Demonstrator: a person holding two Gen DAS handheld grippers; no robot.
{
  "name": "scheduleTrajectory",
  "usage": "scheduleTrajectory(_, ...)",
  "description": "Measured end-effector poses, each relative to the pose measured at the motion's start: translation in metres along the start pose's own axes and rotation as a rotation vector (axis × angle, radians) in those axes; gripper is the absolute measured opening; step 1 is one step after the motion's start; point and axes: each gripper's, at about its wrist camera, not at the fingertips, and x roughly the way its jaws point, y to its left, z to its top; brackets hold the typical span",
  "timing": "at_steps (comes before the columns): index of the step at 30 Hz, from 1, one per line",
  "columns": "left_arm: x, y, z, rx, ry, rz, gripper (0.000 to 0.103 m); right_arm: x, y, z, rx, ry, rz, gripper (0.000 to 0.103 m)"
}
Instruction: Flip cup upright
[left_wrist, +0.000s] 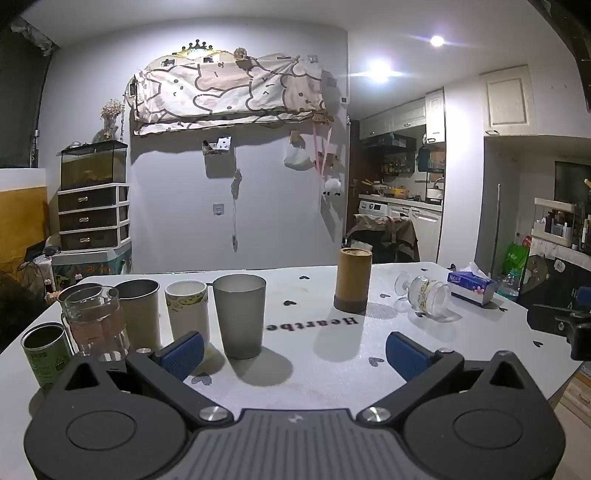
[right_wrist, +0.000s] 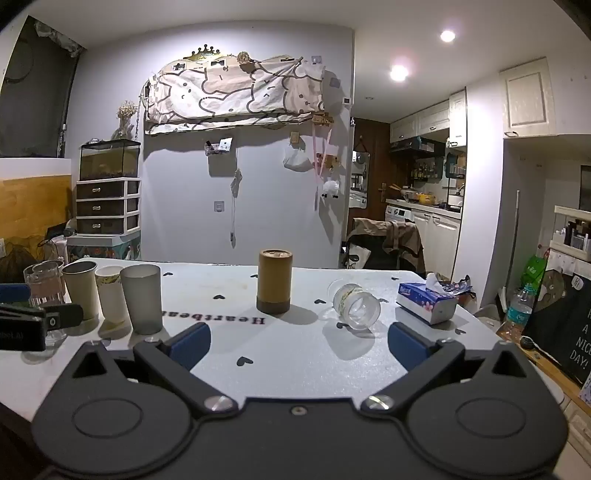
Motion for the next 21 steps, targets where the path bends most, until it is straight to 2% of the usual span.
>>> scheduleTrajectory(21, -0.0006, -0.0003, 0.0005, -0.005, 0.005, -0.003, 0.103, 0.0051, -0.0001, -0.0021, 0.009, 0.016, 0.001, 0.103)
